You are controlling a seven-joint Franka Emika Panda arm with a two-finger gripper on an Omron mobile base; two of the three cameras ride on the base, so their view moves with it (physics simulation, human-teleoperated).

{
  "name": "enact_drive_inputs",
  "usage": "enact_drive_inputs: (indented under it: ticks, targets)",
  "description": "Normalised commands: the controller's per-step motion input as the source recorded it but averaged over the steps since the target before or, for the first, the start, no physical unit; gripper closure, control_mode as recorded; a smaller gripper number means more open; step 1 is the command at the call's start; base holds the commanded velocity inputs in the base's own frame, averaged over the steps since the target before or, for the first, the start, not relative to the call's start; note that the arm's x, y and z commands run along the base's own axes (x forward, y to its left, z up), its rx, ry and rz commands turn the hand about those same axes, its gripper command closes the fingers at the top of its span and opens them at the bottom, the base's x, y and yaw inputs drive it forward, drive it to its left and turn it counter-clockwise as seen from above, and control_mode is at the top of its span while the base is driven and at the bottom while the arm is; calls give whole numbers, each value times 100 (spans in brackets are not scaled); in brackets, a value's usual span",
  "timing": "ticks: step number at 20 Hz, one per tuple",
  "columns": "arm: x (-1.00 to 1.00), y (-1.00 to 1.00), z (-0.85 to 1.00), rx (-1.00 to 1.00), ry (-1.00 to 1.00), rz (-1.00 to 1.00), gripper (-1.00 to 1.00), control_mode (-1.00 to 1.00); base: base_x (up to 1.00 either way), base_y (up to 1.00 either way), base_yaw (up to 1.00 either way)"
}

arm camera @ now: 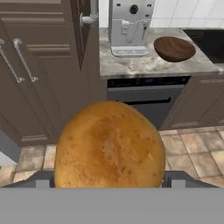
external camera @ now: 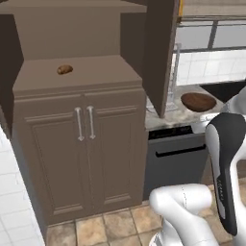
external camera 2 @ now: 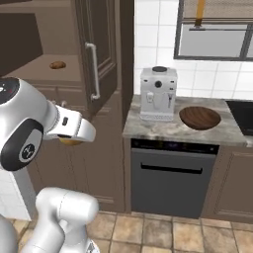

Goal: Pick the potatos from the cabinet and place them in one bowl. Pick the lime from the sink and place it in the other bowl.

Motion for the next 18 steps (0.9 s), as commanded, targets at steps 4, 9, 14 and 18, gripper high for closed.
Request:
enact_drive_inputs:
  ticks: [4,9,14,18]
  targets:
    - [0,0,0,0,0,0,100,100,0,-66,0]
    - [0,0,0,0,0,0,100,100,0,-66,0]
    - [0,0,0,0,0,0,100,100,0,-65,0]
    - [0,0,0,0,0,0,100,100,11,-58,0]
